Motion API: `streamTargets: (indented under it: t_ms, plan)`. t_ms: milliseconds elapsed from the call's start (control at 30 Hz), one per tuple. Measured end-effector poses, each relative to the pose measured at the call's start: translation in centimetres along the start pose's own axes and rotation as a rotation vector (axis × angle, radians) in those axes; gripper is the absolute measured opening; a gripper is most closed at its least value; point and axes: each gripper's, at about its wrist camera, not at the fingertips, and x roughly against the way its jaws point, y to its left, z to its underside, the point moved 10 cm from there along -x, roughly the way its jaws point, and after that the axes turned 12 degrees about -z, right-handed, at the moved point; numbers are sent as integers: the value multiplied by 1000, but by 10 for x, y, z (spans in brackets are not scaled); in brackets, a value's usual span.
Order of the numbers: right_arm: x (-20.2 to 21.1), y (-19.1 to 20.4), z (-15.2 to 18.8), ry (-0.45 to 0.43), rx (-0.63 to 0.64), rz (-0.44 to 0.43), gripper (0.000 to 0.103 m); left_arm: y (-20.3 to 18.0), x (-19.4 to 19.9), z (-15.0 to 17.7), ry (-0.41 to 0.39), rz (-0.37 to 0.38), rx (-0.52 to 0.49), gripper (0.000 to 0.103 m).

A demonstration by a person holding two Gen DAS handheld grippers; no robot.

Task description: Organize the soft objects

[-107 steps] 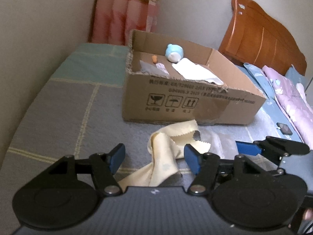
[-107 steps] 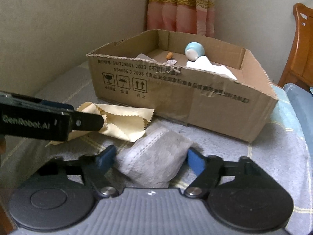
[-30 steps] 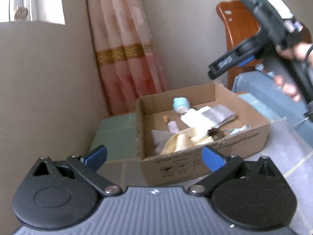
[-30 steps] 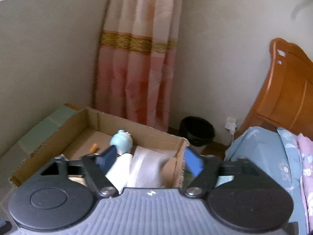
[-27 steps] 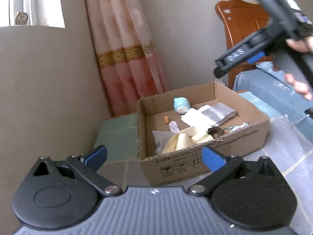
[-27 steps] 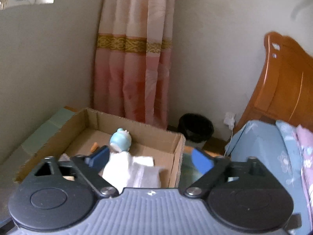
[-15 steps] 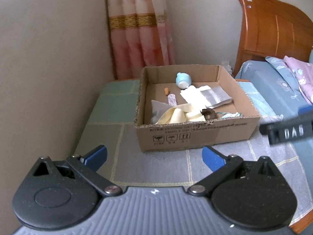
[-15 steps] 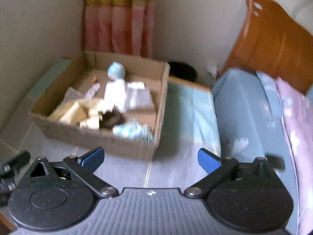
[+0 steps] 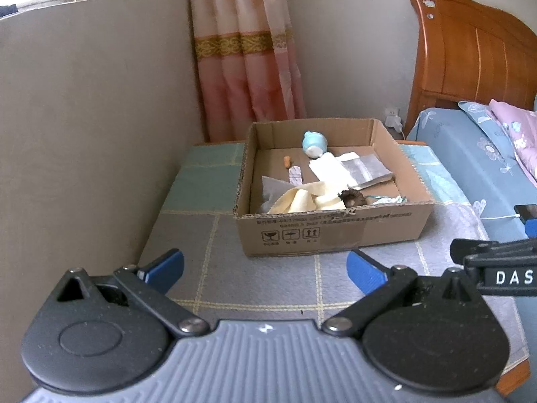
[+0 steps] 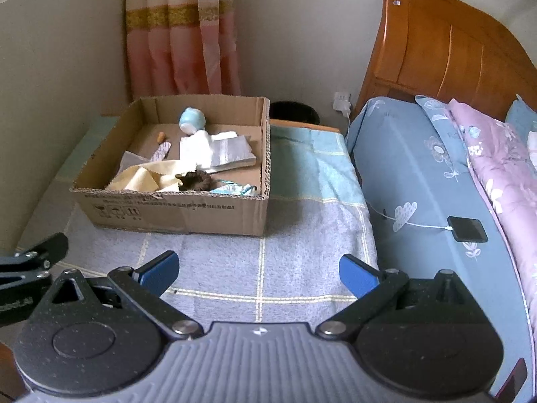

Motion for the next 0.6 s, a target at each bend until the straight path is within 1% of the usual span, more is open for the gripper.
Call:
streamTargets:
  t_ms: [600]
  plan:
    - [7,2,-1,-28,0,-7,103,-1,1,-1,-2,-12,-5,102]
